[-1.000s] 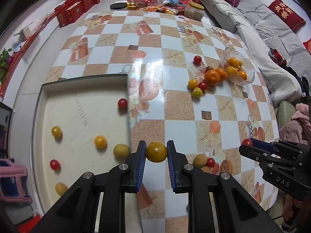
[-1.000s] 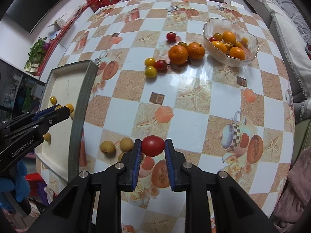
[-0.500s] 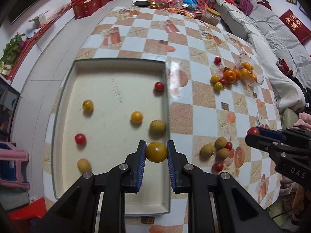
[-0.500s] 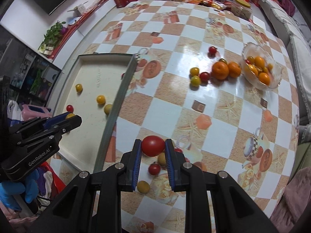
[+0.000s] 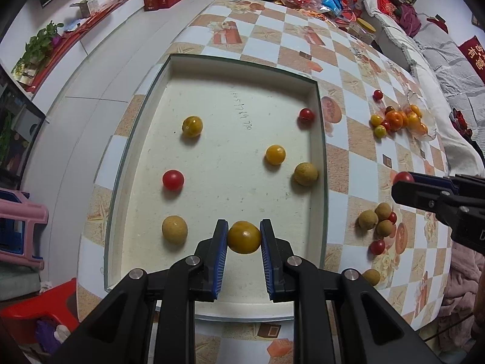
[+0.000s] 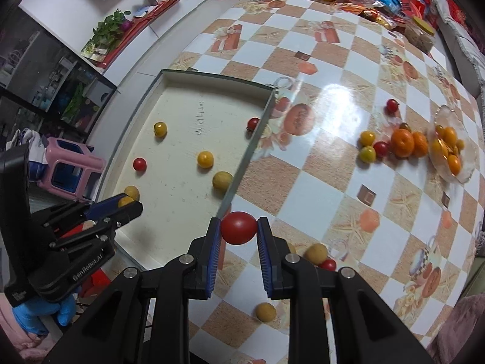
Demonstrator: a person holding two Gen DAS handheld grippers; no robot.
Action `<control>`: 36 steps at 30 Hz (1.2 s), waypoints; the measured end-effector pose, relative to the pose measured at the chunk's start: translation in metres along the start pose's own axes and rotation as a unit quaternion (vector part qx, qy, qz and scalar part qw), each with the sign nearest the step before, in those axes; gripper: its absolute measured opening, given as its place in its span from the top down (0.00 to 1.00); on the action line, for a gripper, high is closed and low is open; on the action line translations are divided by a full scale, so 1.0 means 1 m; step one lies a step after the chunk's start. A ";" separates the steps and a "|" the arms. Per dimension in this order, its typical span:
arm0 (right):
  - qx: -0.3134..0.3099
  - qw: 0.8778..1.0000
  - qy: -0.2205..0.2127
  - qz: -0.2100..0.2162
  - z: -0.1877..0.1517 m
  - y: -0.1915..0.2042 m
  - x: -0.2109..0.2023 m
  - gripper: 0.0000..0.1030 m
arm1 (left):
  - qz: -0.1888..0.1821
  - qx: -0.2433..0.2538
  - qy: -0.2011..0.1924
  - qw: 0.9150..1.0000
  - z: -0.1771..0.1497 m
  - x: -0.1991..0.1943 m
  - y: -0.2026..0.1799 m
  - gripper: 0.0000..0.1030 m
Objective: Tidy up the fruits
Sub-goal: 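Carry both held tomatoes over the white tray, then open both tools to drop the tomatoes into the white tray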
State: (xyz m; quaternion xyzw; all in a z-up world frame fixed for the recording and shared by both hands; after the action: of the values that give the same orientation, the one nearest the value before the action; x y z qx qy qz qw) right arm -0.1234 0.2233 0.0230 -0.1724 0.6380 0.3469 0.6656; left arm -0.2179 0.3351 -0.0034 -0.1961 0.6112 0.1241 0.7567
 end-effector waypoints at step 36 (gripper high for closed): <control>-0.059 0.997 0.038 -0.009 0.125 0.051 0.107 0.18 | 0.070 0.025 0.018 0.997 -0.007 0.053 0.008 0.25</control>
State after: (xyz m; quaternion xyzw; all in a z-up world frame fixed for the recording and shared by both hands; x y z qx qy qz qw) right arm -0.0732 0.3686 -0.0543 -0.2303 0.6395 0.3711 0.6326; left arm -0.2160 0.3364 -0.0571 -0.1363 0.6399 0.1581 0.7396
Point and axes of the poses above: each gripper's, at about its wrist camera, not at the fingertips, and x roughly the way its jaws point, y to its left, z to its top, the point moved 8 cm from there along x, roughly the way its jaws point, and after that the axes turned 5 degrees about y, right-handed, at the moved point
